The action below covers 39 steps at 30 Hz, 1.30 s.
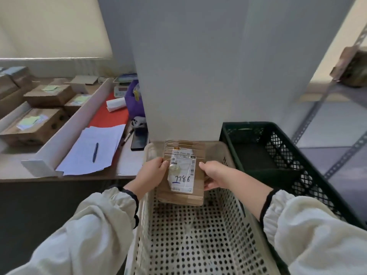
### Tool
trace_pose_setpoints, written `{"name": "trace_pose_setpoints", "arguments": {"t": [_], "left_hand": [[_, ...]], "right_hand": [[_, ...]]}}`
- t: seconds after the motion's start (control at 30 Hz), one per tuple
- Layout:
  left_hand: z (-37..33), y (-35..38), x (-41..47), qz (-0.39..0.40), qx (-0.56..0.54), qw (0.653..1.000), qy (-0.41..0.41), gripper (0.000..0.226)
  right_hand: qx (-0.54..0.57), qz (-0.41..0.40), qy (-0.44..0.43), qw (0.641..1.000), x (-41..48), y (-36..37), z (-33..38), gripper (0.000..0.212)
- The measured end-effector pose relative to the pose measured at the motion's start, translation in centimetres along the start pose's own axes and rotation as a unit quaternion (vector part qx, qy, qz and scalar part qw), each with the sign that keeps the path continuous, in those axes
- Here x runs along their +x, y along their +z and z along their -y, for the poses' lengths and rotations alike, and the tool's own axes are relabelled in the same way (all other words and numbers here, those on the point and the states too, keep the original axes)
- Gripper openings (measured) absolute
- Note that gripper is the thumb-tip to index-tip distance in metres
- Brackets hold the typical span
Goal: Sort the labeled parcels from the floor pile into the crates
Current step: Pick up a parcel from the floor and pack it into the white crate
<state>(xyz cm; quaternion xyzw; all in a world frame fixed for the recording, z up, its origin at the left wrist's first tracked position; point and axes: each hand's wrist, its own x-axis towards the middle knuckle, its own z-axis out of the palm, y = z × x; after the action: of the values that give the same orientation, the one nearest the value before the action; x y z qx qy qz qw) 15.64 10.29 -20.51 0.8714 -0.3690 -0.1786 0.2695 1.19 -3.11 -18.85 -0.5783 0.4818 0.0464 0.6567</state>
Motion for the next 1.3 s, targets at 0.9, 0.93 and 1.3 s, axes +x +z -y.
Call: {"name": "trace_pose_setpoints", "arguments": {"t": [0.9, 0.93, 1.3], "left_hand": [[18.4, 31.2, 0.3, 0.01, -0.15, 0.959, -0.24, 0.058], [18.3, 31.0, -0.5, 0.001, -0.101, 0.965, -0.243, 0.067], [14.9, 33.1, -3.5, 0.054, -0.043, 0.944, -0.323, 0.089]], "right_hand": [[-0.042, -0.139, 0.098, 0.985, 26.1, 5.8, -27.7, 0.048], [-0.045, -0.135, 0.094, 0.985, 25.7, 5.7, -27.8, 0.051], [-0.1, -0.129, -0.002, 0.987, 25.7, 5.9, -24.6, 0.056]]}}
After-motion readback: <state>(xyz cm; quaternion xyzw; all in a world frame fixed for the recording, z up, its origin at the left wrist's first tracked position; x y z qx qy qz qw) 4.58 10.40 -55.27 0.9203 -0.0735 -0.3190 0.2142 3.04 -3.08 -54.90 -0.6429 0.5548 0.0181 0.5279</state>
